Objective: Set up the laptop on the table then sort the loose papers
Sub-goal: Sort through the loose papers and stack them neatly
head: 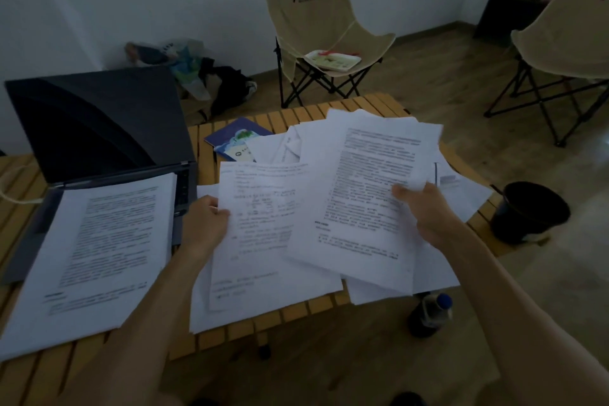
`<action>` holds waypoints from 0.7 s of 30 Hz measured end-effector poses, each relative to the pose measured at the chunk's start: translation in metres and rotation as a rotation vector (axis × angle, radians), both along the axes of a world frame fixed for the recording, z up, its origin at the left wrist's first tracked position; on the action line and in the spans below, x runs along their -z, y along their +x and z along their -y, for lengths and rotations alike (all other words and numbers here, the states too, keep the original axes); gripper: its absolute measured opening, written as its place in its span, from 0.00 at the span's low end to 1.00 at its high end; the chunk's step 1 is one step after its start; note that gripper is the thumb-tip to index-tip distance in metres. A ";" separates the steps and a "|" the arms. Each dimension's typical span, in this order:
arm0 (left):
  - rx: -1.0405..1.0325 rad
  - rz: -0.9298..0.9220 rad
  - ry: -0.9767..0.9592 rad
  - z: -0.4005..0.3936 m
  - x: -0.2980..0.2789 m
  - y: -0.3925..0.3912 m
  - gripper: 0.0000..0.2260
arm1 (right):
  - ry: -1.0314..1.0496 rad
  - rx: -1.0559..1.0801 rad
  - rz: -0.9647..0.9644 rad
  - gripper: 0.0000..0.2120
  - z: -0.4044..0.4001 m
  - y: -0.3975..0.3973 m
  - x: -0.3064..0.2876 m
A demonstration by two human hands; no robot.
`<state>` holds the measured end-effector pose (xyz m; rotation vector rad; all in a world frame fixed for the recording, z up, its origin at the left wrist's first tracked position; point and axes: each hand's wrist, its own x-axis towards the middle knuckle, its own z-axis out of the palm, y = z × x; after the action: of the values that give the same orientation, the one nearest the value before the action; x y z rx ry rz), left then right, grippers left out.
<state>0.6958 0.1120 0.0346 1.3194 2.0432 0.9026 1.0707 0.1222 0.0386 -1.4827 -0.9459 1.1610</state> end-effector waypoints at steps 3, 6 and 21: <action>-0.016 -0.024 -0.008 0.004 -0.002 0.002 0.18 | -0.028 0.043 0.159 0.09 0.001 -0.006 -0.011; -0.012 -0.023 0.015 0.003 0.001 0.003 0.25 | -0.036 -0.165 0.459 0.06 -0.002 -0.055 -0.018; 0.429 -0.661 -0.127 -0.021 0.040 0.012 0.22 | -0.013 -0.023 0.591 0.11 -0.032 -0.090 0.000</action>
<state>0.7079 0.1325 -0.0050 2.0648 2.0757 0.1409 0.9810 0.1544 0.0391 -1.8737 -1.3494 0.7466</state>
